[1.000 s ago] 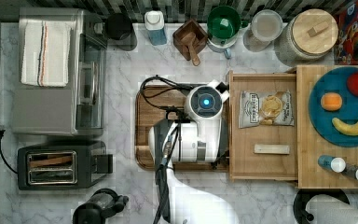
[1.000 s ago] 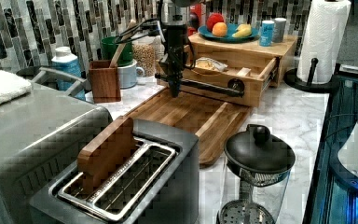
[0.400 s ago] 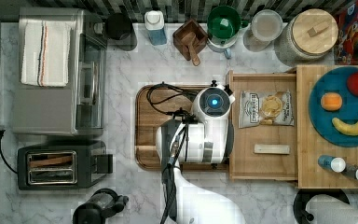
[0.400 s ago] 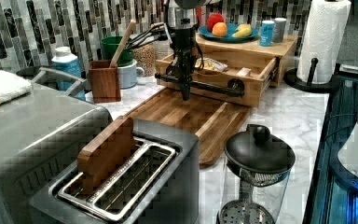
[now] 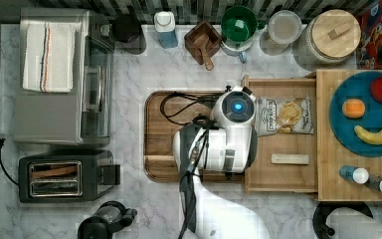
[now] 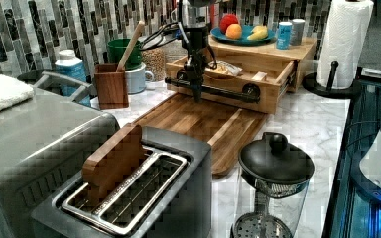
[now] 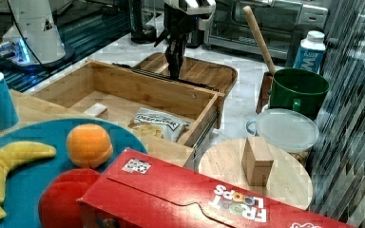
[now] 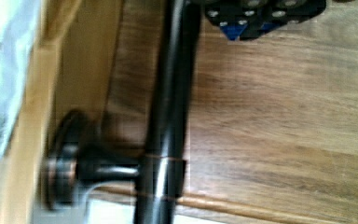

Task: Close the drawer.

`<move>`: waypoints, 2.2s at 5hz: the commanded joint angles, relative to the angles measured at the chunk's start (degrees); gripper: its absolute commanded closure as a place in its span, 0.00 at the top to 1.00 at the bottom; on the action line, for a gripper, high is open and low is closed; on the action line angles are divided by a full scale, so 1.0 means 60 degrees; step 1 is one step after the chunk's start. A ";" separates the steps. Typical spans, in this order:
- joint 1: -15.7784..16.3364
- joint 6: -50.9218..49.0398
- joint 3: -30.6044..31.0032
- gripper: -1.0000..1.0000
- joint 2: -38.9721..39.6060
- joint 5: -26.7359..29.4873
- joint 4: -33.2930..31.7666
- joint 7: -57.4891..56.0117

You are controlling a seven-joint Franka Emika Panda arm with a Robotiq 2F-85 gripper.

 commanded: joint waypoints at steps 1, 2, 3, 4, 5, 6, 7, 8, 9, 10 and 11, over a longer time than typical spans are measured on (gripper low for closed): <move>-0.1355 -0.0495 -0.0601 0.00 0.0572 0.0369 0.1711 -0.1866; -0.1732 -0.0551 -0.0926 0.00 0.0744 0.0319 0.2029 -0.2323; -0.1939 -0.0397 -0.1560 0.00 0.1078 0.0673 0.2495 -0.3452; -0.2348 -0.0750 -0.1878 0.00 0.1476 0.0635 0.3357 -0.3816; -0.2655 -0.0976 -0.2244 0.00 0.1868 0.0824 0.4075 -0.4491; -0.3227 -0.0962 -0.2278 0.00 0.2274 0.0958 0.4840 -0.5348; -0.3531 -0.1130 -0.2248 0.00 0.2701 0.0812 0.5536 -0.5594; -0.3507 -0.1371 -0.2341 0.00 0.2464 0.0753 0.5341 -0.5223; -0.3508 -0.1372 -0.2341 0.00 0.2460 0.0753 0.5341 -0.5228; -0.3509 -0.1371 -0.2340 0.00 0.2462 0.0753 0.5341 -0.5224; -0.3507 -0.1370 -0.2342 0.00 0.2461 0.0754 0.5340 -0.5230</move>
